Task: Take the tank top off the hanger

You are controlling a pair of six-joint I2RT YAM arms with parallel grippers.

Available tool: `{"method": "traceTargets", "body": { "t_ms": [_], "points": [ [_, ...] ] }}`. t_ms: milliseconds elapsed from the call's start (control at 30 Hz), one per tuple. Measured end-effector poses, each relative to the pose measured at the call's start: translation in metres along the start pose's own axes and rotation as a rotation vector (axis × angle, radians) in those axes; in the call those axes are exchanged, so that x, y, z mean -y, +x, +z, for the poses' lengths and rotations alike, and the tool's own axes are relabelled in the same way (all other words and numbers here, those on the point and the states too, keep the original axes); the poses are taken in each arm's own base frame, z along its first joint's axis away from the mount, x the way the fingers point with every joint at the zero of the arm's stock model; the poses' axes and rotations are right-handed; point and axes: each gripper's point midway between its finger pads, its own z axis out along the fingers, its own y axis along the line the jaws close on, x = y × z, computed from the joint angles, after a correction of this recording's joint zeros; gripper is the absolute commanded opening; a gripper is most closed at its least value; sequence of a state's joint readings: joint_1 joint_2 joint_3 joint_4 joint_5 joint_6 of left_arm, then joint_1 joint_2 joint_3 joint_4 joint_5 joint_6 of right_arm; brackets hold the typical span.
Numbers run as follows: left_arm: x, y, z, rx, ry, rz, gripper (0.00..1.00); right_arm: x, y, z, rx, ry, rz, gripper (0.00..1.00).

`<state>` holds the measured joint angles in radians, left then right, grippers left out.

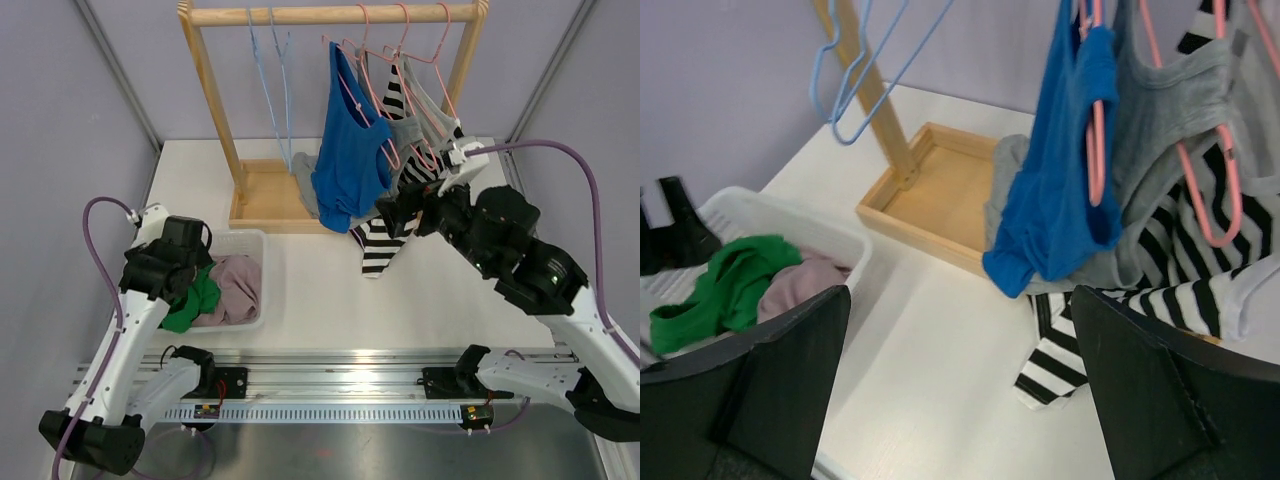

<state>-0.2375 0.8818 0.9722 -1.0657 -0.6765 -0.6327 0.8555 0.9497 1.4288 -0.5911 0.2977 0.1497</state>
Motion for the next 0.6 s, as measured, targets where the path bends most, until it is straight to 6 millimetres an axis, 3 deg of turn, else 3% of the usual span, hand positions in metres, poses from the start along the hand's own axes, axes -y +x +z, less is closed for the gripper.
{"method": "traceTargets", "body": {
  "t_ms": [167, 333, 467, 600],
  "points": [
    [0.015, -0.01, -0.017, 0.047, 0.164, -0.037, 0.99, 0.01, -0.028, 0.041, -0.002, 0.149, -0.027, 0.98],
    [0.048, -0.015, -0.057, 0.134, 0.535, -0.038, 0.99, 0.046, -0.055, 0.086, -0.027, 0.274, -0.035, 0.94],
    [0.068, -0.012, -0.097, 0.214, 0.814, -0.001, 0.99, 0.064, -0.061, 0.113, -0.066, 0.321, -0.077, 0.87],
    [0.077, -0.012, -0.123, 0.268, 0.969, 0.028, 0.99, 0.074, -0.066, 0.138, -0.084, 0.313, -0.098, 0.8]
  ]
}}
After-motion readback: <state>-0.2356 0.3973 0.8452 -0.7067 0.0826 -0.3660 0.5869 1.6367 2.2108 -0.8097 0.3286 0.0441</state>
